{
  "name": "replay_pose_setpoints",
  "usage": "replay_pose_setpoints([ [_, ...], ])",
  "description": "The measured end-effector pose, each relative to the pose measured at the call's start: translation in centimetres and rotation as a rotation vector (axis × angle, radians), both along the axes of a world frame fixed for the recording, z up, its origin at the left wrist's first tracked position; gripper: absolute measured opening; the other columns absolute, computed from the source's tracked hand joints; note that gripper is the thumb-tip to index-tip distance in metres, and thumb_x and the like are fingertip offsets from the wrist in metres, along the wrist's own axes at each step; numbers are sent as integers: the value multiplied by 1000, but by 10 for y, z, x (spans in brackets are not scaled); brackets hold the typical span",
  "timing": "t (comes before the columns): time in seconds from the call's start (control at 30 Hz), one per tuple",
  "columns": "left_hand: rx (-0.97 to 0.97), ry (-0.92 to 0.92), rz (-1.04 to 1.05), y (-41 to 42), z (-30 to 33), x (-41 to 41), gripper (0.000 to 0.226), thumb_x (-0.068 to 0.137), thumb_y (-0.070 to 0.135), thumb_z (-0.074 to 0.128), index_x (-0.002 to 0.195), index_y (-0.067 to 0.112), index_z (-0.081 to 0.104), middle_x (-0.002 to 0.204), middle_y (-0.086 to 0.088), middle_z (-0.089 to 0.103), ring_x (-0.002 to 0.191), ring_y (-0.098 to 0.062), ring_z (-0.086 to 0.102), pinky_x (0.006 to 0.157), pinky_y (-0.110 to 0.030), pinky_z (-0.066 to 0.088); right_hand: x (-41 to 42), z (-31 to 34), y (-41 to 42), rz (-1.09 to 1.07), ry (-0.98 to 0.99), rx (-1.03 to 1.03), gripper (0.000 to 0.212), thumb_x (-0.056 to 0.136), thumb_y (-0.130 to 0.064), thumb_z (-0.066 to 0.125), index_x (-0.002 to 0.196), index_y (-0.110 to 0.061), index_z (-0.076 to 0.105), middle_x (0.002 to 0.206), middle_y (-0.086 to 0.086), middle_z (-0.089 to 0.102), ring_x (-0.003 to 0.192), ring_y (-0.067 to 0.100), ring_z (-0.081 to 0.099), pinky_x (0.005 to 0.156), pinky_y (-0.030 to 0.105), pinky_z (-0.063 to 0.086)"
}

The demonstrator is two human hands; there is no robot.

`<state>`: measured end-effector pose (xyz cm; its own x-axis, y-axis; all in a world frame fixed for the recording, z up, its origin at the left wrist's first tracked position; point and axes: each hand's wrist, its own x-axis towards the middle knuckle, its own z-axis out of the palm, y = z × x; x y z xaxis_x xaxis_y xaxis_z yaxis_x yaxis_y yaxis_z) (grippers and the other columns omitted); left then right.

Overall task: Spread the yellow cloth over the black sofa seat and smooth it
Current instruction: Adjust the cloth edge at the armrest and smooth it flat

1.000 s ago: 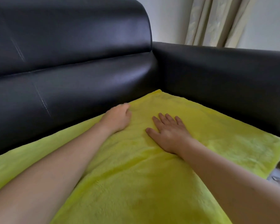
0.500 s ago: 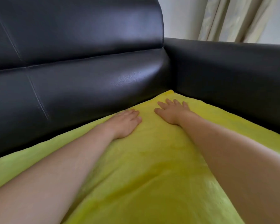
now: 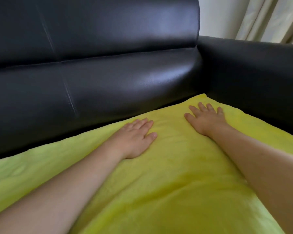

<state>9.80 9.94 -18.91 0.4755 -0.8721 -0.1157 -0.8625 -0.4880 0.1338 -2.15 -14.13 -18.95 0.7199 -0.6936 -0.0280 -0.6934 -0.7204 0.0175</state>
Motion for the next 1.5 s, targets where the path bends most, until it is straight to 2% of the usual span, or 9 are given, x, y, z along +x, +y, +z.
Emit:
replay_pose_setpoints([
  [0.13,-55,-40,39,-1,-7,2,61,101,55,14,155,30,3,163,9,-1,149,-11,-1,121,-36,3,-10,37,51,38,-83,-305,62,99,-48,24,154,-21,20,163,7,6,148,30,8,117,59,0],
  [0.27,-89,-102,39,4,9,-7,62,101,50,21,152,17,25,159,-4,25,146,-21,24,118,-40,21,-55,57,184,118,-418,-128,56,96,-38,27,147,-13,32,156,7,29,141,28,29,118,53,7],
  [0.5,-113,-99,422,114,28,-32,61,99,50,22,142,12,43,148,-12,41,135,-33,39,110,-43,33,-124,16,254,90,-237,160,73,98,-57,12,156,-15,-1,163,5,-9,149,19,-10,119,44,-9],
  [0.67,-290,-93,711,166,34,-19,48,100,39,27,110,5,60,118,-17,58,109,-38,51,90,-42,42,-125,7,255,101,-274,117,73,97,-56,8,155,-14,-5,163,6,-9,149,21,-12,119,45,-11],
  [0.83,-129,20,593,164,46,1,22,85,10,47,64,10,44,71,-8,49,64,-24,49,53,-29,34,-122,7,251,104,-177,109,72,97,-56,6,155,-14,-6,162,7,-11,149,23,-13,119,47,-11],
  [1.03,-281,129,708,156,57,26,14,84,9,48,71,7,53,70,-7,51,58,-23,46,50,-27,34,-92,29,267,170,-232,95,71,99,-55,10,155,-15,-8,162,4,-14,148,20,-15,118,48,-14],
  [1.17,-280,-336,626,161,47,21,5,87,9,48,91,11,49,90,-7,51,82,-32,54,66,-34,39,-89,12,276,201,-218,174,76,96,-64,7,155,-18,-9,162,0,-15,148,15,-14,120,41,-10],
  [1.23,-132,-406,585,160,38,19,16,87,7,46,101,9,53,94,-8,54,87,-32,57,68,-35,40,-91,10,275,200,-216,183,77,95,-64,6,155,-19,-9,161,-1,-16,148,14,-15,120,39,-11],
  [1.5,-322,-79,390,93,48,24,24,94,32,50,98,12,61,100,-8,63,90,-32,60,76,-38,50,-88,12,276,208,-156,163,79,94,-66,8,155,-18,-6,162,0,-13,148,15,-16,120,42,-11],
])
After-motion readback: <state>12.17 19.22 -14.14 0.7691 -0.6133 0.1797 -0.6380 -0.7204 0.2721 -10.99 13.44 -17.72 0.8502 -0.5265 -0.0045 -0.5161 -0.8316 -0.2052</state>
